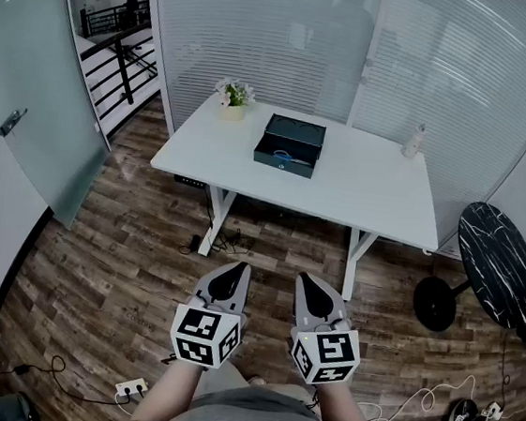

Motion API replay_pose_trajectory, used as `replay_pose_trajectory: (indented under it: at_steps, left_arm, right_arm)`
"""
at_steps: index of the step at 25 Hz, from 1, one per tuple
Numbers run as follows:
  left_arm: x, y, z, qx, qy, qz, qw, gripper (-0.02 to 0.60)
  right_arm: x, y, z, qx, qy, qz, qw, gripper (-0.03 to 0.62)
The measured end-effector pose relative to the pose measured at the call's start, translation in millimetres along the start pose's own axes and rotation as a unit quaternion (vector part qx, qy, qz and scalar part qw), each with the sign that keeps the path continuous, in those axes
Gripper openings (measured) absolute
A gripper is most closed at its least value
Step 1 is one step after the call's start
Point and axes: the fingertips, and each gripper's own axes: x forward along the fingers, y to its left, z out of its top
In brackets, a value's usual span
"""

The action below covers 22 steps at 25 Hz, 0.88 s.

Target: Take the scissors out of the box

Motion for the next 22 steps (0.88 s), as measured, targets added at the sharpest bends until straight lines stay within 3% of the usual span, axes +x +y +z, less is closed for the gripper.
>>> replay_pose_trajectory:
  at_steps: [12,22]
  left_arm:
    - [-1.8,-8.6,2.7,0.001,0.001,-0.003,1.0000,0.005]
    - [-12.3,-8.1,-3.9,-0.003,0.010,0.006,0.9999,0.005]
  right_arm:
    - [-11.5,-0.5,3.1,-0.007,0.002,0.002,1.000,0.008]
    - [-14.0,7.5,1.6,0.017,0.001,0.019,1.000,0.009]
